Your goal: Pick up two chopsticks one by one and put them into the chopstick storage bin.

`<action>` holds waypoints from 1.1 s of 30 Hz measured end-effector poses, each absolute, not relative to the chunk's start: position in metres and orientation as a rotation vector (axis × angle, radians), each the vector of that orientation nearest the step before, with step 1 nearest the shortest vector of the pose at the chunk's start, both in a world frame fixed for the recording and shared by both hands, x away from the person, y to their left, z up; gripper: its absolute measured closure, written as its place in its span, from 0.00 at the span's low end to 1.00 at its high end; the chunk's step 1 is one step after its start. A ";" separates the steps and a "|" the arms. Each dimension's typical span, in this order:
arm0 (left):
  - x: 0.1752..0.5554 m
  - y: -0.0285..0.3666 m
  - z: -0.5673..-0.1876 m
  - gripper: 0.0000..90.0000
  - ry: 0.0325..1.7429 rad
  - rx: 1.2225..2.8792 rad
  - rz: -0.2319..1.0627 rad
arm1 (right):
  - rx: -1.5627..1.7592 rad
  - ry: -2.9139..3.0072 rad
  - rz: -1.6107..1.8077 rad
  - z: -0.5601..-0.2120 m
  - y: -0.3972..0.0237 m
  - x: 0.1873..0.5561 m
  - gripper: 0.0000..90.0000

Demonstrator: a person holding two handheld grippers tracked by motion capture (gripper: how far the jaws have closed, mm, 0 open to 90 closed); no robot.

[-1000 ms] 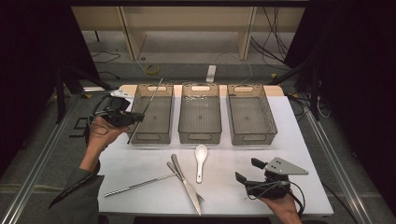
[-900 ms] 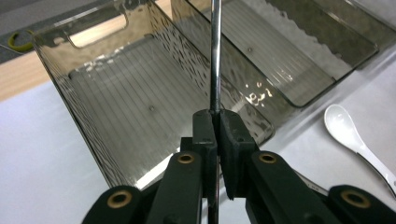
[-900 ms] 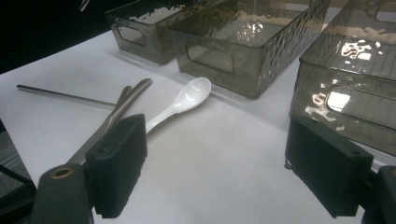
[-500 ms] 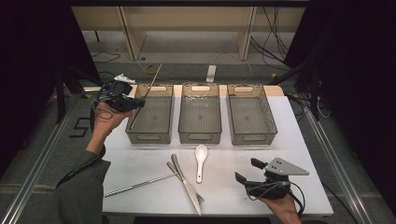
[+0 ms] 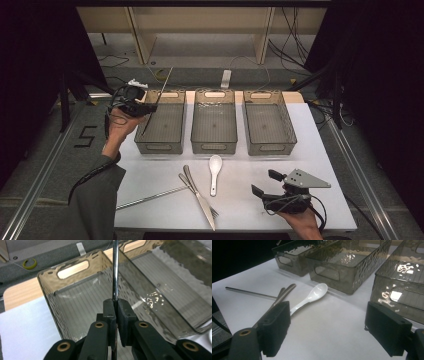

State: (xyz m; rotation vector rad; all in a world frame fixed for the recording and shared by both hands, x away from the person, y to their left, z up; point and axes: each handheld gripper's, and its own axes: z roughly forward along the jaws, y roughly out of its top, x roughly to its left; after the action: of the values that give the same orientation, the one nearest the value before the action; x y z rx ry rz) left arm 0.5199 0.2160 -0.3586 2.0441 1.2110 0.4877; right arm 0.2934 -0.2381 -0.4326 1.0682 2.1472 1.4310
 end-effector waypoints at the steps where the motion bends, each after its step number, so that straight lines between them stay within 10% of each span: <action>1: 0.520 0.216 -0.361 0.94 1.217 2.042 0.494 | 1.068 2.148 1.431 -0.433 -0.238 0.293 0.24; 24: 0.522 0.217 -0.399 0.92 1.299 2.105 0.500 | 1.068 2.150 1.430 -0.433 -0.238 0.293 0.24; 33: 0.499 0.224 -0.382 0.63 1.307 2.081 0.441 | 1.066 2.154 1.435 -0.432 -0.239 0.293 0.24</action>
State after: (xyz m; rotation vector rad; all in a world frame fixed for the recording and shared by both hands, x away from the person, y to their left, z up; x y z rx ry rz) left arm 0.4993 0.2236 -0.3822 2.0811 1.3072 0.4414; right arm 0.2928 -0.2385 -0.4318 1.0658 2.1541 1.4347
